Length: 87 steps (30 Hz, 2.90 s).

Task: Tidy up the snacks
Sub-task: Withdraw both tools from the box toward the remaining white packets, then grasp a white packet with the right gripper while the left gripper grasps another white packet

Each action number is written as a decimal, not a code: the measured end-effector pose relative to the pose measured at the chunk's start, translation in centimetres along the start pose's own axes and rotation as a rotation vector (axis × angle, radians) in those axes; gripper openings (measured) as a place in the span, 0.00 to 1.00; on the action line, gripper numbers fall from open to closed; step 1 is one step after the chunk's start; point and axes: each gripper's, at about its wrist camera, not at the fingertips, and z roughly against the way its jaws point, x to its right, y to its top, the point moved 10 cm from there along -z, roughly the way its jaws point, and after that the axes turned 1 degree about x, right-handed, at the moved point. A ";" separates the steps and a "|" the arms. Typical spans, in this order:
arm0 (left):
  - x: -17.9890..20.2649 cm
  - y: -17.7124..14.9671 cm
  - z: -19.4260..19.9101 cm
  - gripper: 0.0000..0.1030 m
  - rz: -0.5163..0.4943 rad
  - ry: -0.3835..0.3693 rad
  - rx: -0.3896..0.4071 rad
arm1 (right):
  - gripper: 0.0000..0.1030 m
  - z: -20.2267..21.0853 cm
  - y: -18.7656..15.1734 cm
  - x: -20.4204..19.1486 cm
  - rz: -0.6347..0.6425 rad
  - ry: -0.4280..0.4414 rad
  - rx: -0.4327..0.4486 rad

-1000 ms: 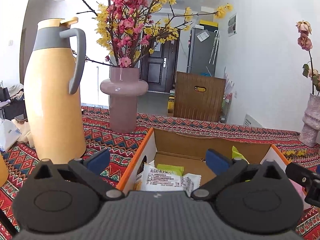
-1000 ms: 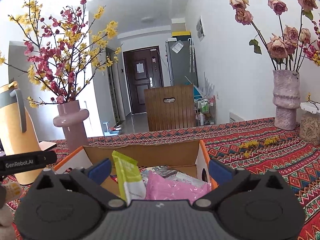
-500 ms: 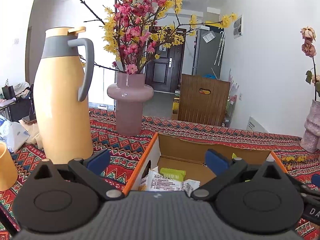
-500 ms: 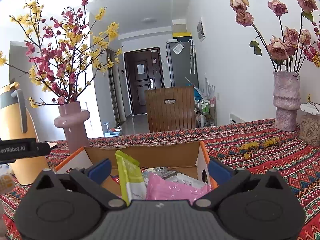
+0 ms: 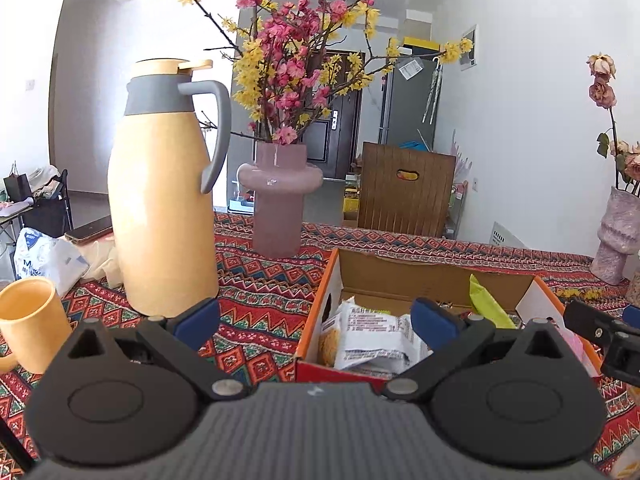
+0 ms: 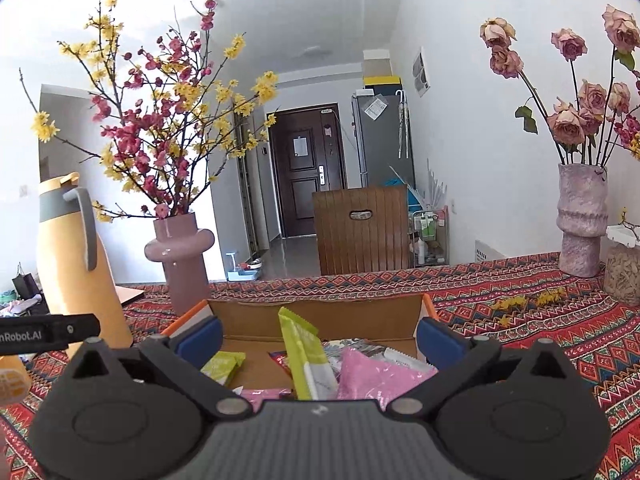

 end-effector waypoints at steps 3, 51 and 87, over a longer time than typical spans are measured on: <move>-0.9 -1.0 0.5 1.00 -0.010 0.000 -0.015 | 1.00 0.6 -0.9 -1.0 0.009 0.011 -0.022; -8.5 -8.2 -0.7 1.00 0.013 -0.061 -0.145 | 0.78 -2.6 -11.9 -8.4 0.118 -0.001 -0.376; -8.1 -8.5 -1.4 1.00 -0.029 0.034 -0.223 | 0.34 2.5 -8.6 -2.2 -0.027 0.008 -0.201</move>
